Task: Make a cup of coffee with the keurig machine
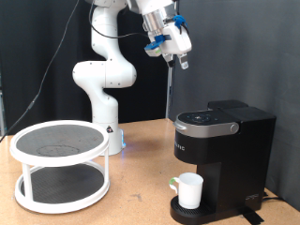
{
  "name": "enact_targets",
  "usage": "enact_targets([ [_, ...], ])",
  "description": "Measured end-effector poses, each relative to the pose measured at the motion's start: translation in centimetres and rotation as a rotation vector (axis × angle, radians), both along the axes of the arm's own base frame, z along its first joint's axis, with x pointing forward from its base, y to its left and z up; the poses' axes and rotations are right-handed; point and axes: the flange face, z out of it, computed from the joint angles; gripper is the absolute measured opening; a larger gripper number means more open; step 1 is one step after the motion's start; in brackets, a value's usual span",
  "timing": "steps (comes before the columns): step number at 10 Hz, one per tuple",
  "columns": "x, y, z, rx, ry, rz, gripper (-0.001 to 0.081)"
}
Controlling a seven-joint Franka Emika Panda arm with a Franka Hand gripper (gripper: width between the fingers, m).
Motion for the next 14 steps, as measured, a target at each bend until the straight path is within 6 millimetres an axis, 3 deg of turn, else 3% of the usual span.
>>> enact_targets([
  [3,2.3,2.4,0.8,-0.178,0.054,0.003,0.0734],
  [8,6.5,3.1,1.7,-0.208,-0.002,-0.050,0.0734],
  [11,8.2,3.2,1.2,-0.209,0.010,-0.049,0.0734],
  [14,9.6,3.4,-0.8,-0.205,0.050,-0.030,0.0734],
])
